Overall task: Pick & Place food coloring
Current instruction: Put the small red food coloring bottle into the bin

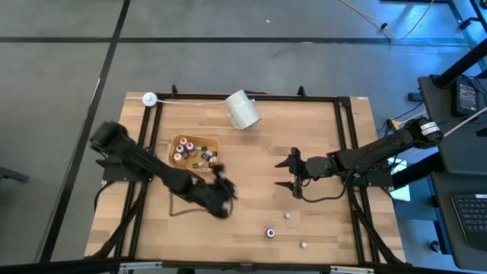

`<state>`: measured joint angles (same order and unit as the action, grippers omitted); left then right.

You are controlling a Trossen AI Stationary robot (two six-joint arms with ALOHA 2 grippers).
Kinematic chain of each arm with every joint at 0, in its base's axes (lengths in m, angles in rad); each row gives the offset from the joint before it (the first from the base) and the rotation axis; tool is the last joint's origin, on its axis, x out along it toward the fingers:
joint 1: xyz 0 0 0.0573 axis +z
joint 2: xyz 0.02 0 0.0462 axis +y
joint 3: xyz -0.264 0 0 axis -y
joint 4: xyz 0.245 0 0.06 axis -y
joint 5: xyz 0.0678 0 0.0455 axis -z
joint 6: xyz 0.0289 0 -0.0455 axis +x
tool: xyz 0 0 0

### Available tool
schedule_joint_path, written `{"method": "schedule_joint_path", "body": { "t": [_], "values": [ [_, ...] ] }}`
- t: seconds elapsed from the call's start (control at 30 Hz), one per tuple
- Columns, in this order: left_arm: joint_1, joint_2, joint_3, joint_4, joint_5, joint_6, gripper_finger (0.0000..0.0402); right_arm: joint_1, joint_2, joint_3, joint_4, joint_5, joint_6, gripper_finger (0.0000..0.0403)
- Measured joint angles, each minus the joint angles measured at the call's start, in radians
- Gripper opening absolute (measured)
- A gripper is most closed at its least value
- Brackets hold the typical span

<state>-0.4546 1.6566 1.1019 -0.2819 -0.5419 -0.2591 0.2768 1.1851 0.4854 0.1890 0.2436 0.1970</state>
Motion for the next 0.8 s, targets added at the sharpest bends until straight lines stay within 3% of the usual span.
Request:
{"method": "schedule_joint_path", "body": {
  "t": [0.13, 0.23, 0.4, 0.8],
  "values": [
    [0.011, -0.14, 0.0, -0.306, -0.213, -0.217, 0.0071, 0.0, 0.0, 0.0, 0.0, 0.0, 0.0, 0.0316],
    [0.042, -0.186, 0.0, -0.497, -0.261, -0.411, 0.0074, 0.0, 0.0, 0.0, 0.0, 0.0, 0.0, 0.0316],
    [0.14, -0.168, 0.0, -0.681, -0.21, -0.628, 0.0078, 0.0, 0.0, 0.0, 0.0, 0.0, 0.0, 0.0316],
    [0.332, 0.006, 0.0, -0.675, 0.018, -0.627, 0.0078, 0.0, 0.0, 0.0, 0.0, 0.0, -0.024, 0.0316]
  ]
}}
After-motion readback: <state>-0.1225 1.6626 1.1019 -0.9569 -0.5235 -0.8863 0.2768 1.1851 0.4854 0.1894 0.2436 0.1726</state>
